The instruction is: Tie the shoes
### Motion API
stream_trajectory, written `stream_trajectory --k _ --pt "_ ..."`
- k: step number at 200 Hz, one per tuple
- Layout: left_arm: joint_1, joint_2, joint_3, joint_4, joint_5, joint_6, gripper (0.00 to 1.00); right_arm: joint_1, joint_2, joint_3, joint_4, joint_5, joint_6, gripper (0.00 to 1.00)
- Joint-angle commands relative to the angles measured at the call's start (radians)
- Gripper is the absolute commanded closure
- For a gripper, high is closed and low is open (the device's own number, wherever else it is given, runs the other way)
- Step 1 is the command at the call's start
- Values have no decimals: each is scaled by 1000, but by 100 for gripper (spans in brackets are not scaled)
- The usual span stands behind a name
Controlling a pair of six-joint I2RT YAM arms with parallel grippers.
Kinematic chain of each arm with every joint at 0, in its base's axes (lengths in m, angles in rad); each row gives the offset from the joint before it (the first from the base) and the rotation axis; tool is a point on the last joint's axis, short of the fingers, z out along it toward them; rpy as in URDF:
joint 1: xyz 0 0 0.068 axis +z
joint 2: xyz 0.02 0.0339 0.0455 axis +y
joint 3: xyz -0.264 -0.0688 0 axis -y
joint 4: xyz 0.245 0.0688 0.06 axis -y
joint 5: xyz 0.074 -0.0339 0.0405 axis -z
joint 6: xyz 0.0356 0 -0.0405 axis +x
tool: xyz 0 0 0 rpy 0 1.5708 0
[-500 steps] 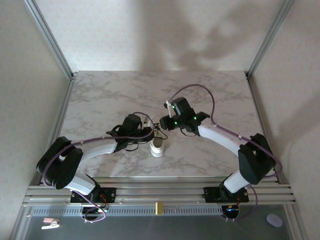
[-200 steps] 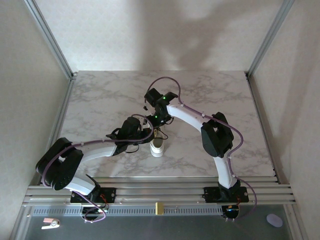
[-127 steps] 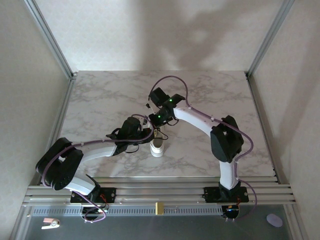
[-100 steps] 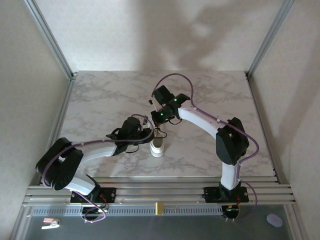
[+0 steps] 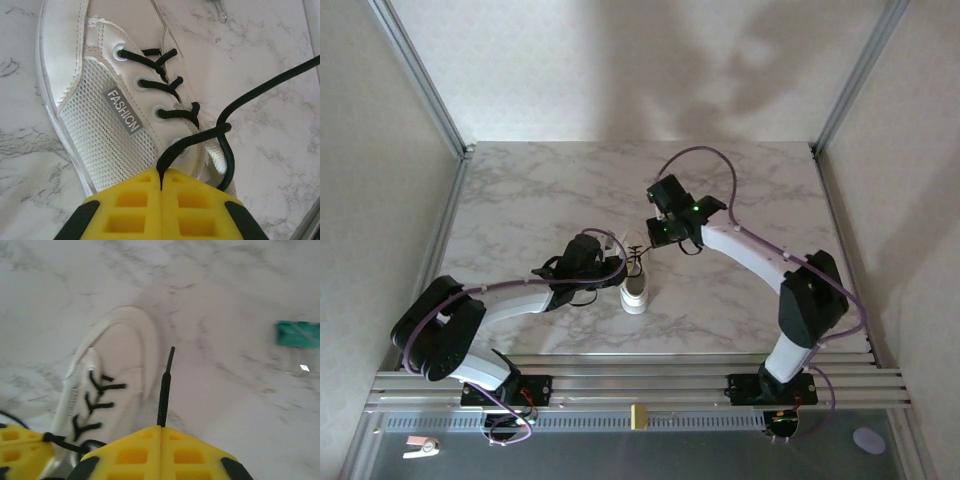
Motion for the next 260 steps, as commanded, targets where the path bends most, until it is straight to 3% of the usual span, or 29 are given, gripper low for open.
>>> stream_trajectory --k 1,55,87,111,150,169,202,260 --pt "1 -29 42 -29 -22 21 100 -14 -88 -59 24 141 36 100" --pt "3 -43 47 -34 -27 24 100 -26 -214 -176 77 161 71 100" --pt "3 -79 36 -38 -41 15 69 -28 -233 -203 119 104 69 100" --pt "8 -170 17 -102 -165 -15 47 -26 -246 -222 158 61 66 100" --pt "62 -253 38 -494 -610 -230 41 -26 -239 -221 159 50 61 100" --pt "109 -233 42 -652 -707 -323 37 -25 -239 -223 163 41 60 100" --pt "191 -206 -1 -679 -641 -330 38 -26 -232 -223 158 32 58 100" --pt "314 -153 -46 -602 -507 -255 53 -26 -228 -230 156 19 54 100"
